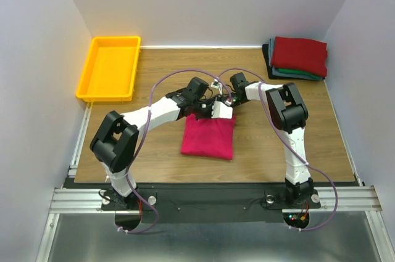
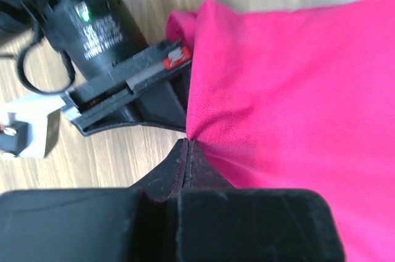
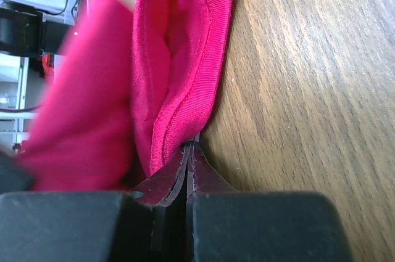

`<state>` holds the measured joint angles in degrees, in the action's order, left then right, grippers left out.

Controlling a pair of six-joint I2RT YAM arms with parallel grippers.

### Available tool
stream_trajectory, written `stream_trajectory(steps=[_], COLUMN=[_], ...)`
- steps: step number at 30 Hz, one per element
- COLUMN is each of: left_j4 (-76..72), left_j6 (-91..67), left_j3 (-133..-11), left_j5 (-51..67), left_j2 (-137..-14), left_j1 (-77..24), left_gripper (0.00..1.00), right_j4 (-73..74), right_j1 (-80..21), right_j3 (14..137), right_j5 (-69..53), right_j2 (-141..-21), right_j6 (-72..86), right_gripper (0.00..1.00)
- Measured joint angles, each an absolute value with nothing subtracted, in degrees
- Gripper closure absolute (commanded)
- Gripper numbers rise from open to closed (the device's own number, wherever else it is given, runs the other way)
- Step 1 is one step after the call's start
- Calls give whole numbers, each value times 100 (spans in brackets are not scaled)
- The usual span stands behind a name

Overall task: Fold and stack the t-shirts
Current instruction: Fold the tshirt

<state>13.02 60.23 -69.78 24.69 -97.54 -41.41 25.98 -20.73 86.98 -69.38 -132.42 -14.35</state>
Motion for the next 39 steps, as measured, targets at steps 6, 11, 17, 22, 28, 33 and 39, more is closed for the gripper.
stream_trajectory(steps=[6,11,17,22,28,33,39], left_j4=[707,517,548,1114,2134,3074,3559], left_j6=[6069,6130,6152,5854,5494,5374,5240], left_j3=[-6685,-6578,-6547,-7032,-8169,-8403,-8361], left_j5=[2314,2333,2427,2661,3358,3800,4010], left_j2=[-10022,-10119,-10119,-10141,-10141,-10219,-10960], left_j1=[-3964,-3964,-3964,-3791,-3057,-2545,-2510], left_gripper=[100,95,65,57,54,54,54], right_j4=[2718,3299,3667,3857,4145,4250,4359], right_j1=[-2073,-2023,-1612,-1055,-943,-1199,-1542], right_j3=[8729,8956,9773,9835,8954,8493,8134], right_j5=[-6864,-6329,-5190,-4473,-4584,-4759,-4578], right_j2=[-13242,-13240,-13155,-12630,-11325,-10849,-11078], right_j6=[-1455,-1295,-1109,-1175,-1267,-1332,-1553], right_gripper=[87,76,64,55,51,56,56])
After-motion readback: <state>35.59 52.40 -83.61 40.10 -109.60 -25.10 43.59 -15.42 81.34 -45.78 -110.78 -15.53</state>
